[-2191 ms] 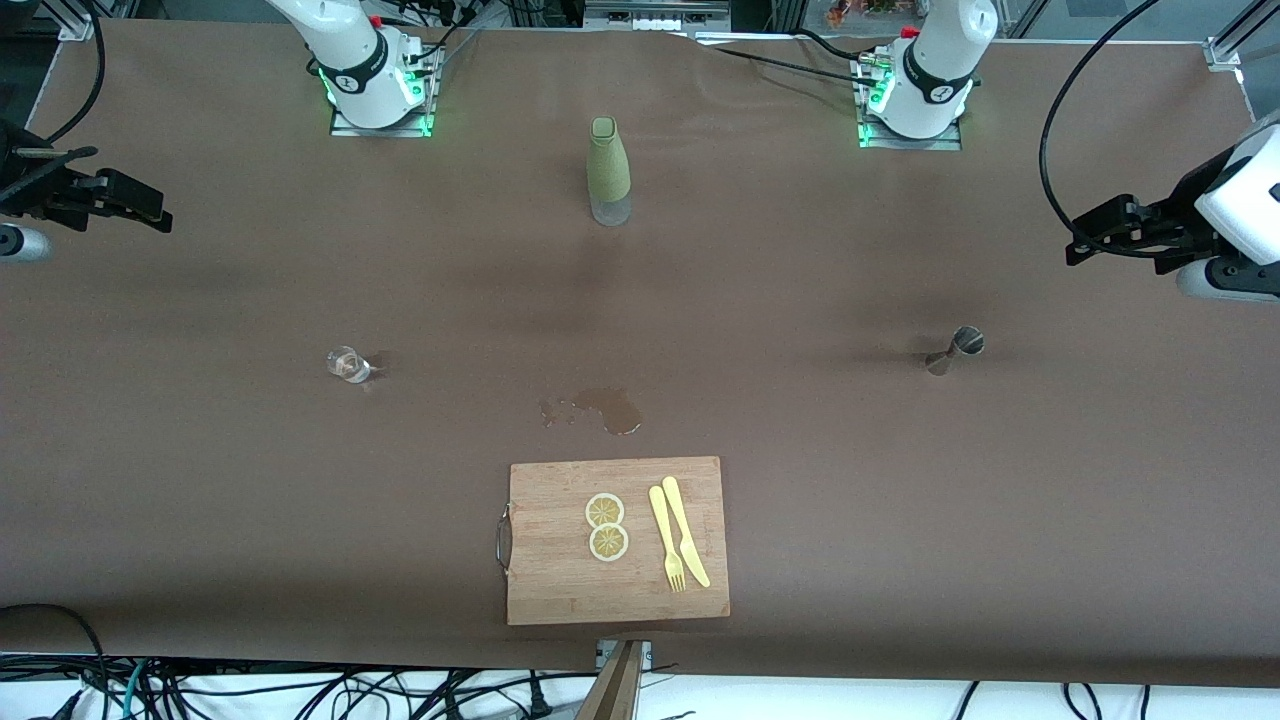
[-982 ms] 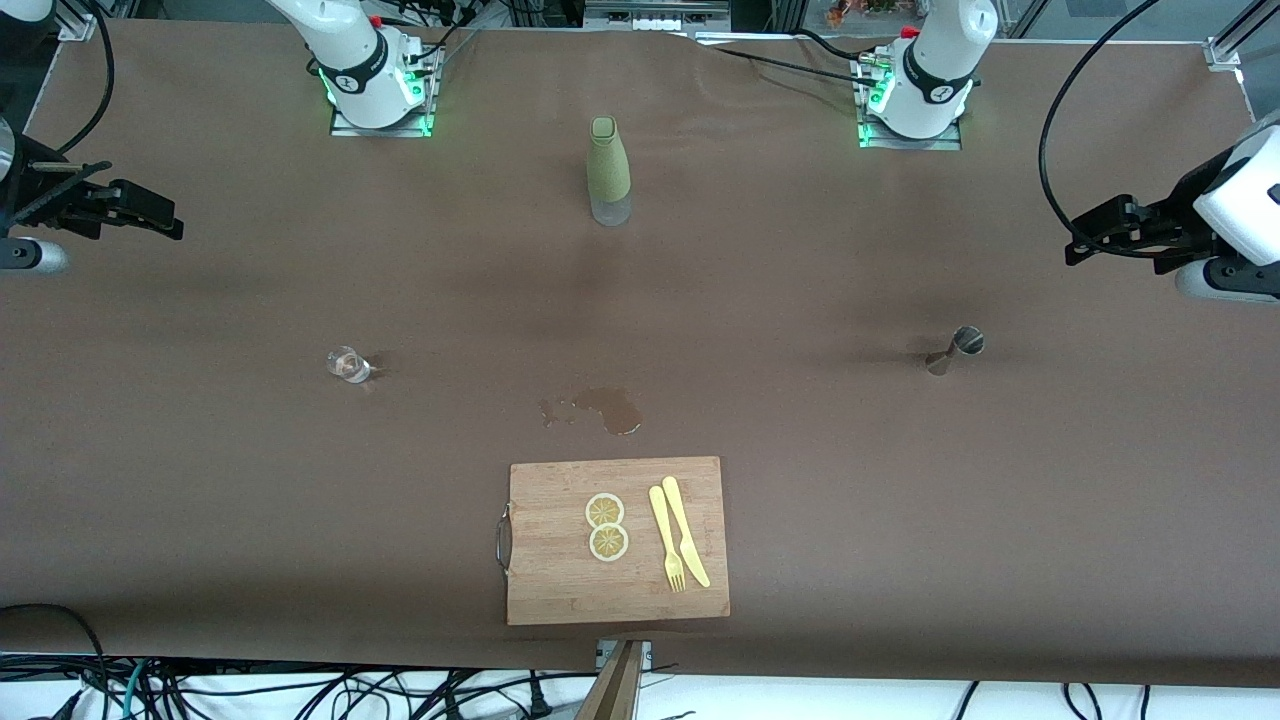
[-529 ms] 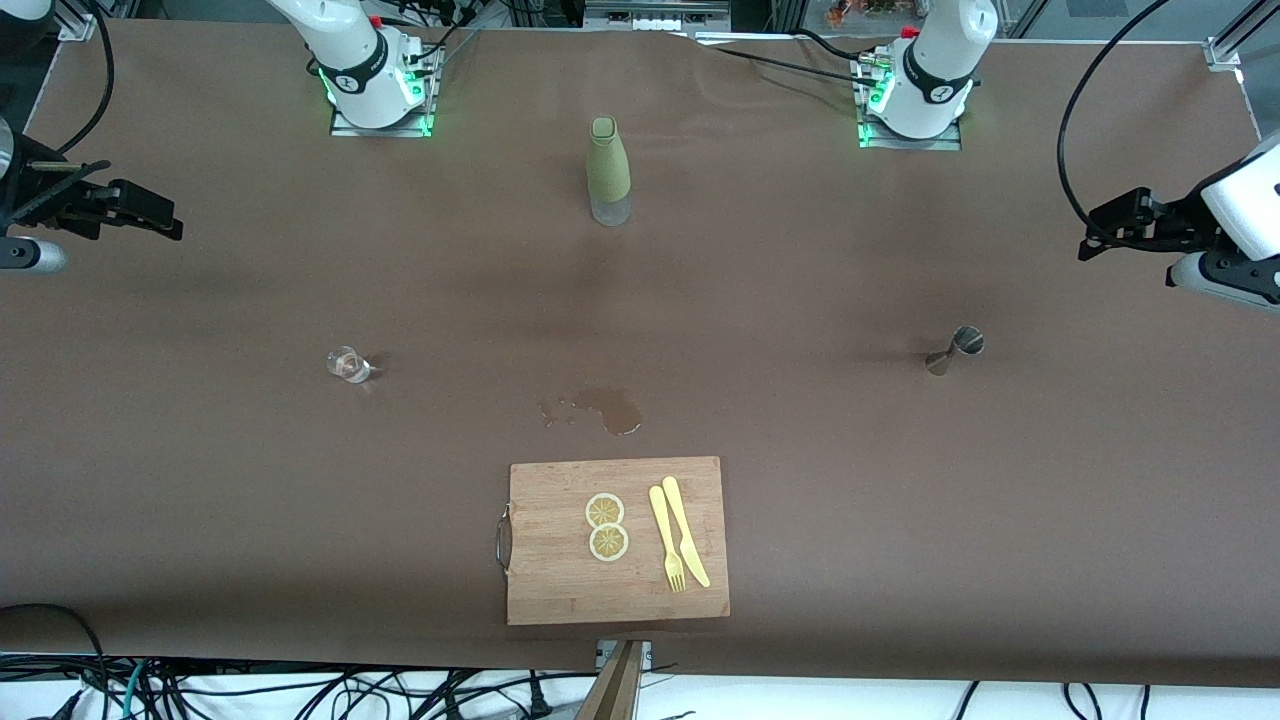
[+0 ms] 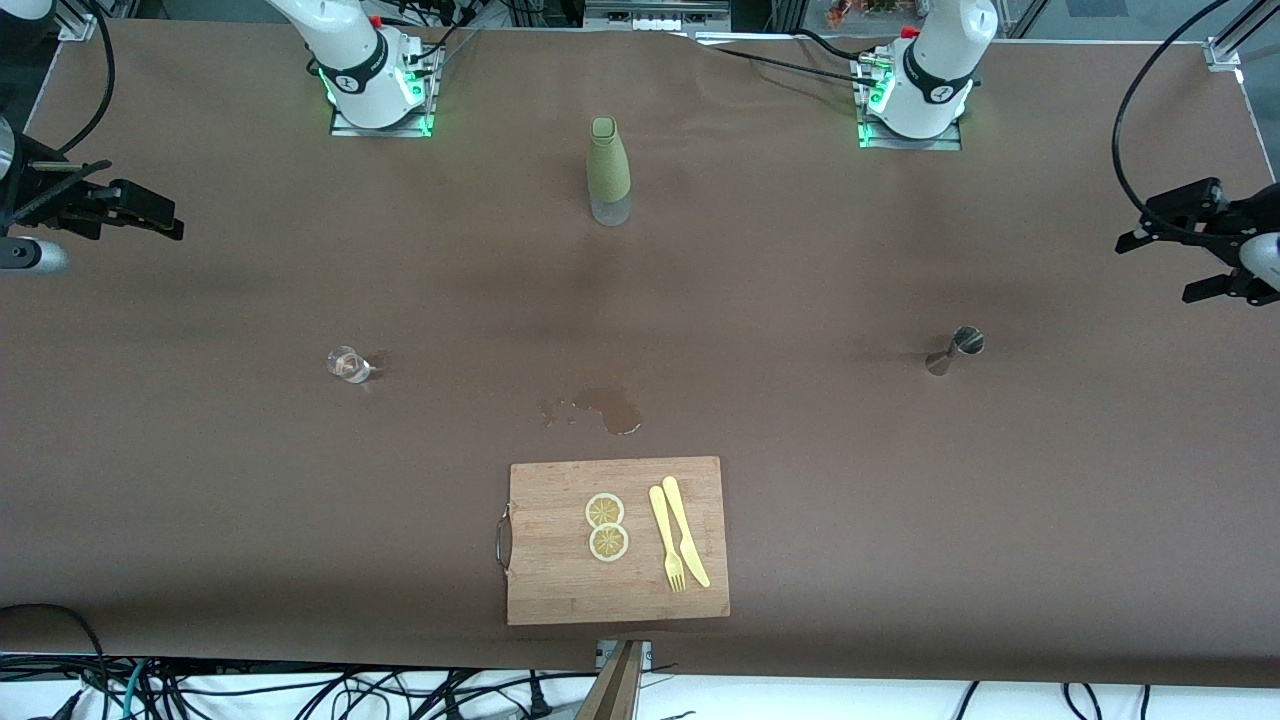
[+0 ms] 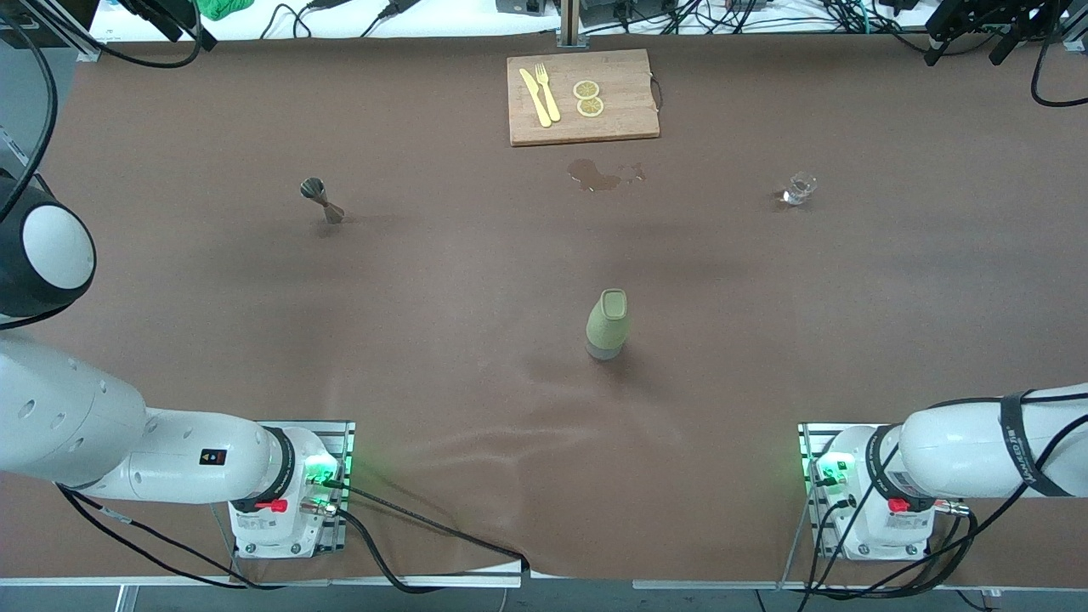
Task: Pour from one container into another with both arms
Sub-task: 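Reach the right gripper to the glass beaker while the left gripper reaches the jigger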
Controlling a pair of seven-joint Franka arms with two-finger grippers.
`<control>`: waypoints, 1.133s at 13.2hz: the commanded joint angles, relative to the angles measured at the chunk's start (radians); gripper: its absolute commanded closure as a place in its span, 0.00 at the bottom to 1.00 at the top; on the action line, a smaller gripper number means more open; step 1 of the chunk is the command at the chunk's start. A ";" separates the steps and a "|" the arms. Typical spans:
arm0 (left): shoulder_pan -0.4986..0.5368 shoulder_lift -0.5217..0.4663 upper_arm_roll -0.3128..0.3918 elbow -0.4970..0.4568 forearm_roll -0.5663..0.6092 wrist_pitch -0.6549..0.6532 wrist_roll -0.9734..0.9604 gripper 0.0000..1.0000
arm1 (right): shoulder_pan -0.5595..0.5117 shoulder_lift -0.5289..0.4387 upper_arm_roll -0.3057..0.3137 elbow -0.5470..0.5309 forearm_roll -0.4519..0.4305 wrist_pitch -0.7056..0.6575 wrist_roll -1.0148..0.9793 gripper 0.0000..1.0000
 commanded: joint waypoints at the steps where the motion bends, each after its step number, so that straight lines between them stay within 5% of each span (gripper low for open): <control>1: 0.002 -0.011 0.049 -0.054 -0.107 -0.002 0.223 0.00 | 0.005 0.005 0.003 0.023 0.003 -0.015 0.009 0.01; 5: 0.002 0.014 0.115 -0.102 -0.224 -0.004 0.530 0.00 | 0.013 0.027 -0.005 0.017 0.016 -0.047 -0.018 0.01; 9: 0.036 0.037 0.147 -0.204 -0.334 -0.004 0.815 0.00 | -0.082 0.137 -0.043 0.024 0.133 -0.061 -0.560 0.00; 12: 0.085 0.112 0.147 -0.229 -0.431 -0.016 1.033 0.00 | -0.128 0.186 -0.045 0.017 0.162 -0.094 -0.665 0.00; 15: 0.128 0.205 0.147 -0.237 -0.520 -0.045 1.225 0.00 | -0.181 0.263 -0.046 -0.002 0.235 -0.089 -0.977 0.00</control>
